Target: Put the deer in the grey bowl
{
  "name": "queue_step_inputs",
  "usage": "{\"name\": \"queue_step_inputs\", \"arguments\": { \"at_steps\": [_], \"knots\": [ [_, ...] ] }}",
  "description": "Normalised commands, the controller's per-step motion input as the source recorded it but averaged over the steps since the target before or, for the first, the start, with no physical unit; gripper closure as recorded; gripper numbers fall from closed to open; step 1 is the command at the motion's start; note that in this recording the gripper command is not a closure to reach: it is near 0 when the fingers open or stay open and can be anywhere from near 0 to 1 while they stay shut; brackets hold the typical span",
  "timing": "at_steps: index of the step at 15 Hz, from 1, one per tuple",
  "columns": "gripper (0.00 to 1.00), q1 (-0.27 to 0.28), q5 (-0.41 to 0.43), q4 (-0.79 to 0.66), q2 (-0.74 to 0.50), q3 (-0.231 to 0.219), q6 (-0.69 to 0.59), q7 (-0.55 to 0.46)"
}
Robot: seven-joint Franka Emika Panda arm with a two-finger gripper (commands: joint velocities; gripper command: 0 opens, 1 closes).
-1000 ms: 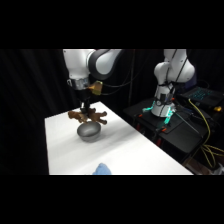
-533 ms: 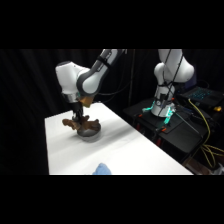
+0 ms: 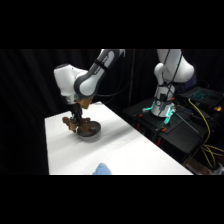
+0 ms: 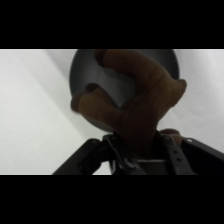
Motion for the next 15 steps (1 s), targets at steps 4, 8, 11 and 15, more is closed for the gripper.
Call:
{"name": "queue_step_inputs", "arguments": {
  "at_steps": [4,8,11,15],
  "knots": [
    [0.00,-0.048,0.078,0.03,-0.23,-0.017,-0.34,-0.14],
    [0.00,-0.043,0.048,0.09,-0.36,-0.026,-0.47,-0.14],
    [0.00,-0.050,0.049,0.16,-0.41,-0.019,-0.58,-0.14],
    [0.00,-0.059,0.089,0.22,-0.26,-0.003,-0.51,-0.13]
  ]
}}
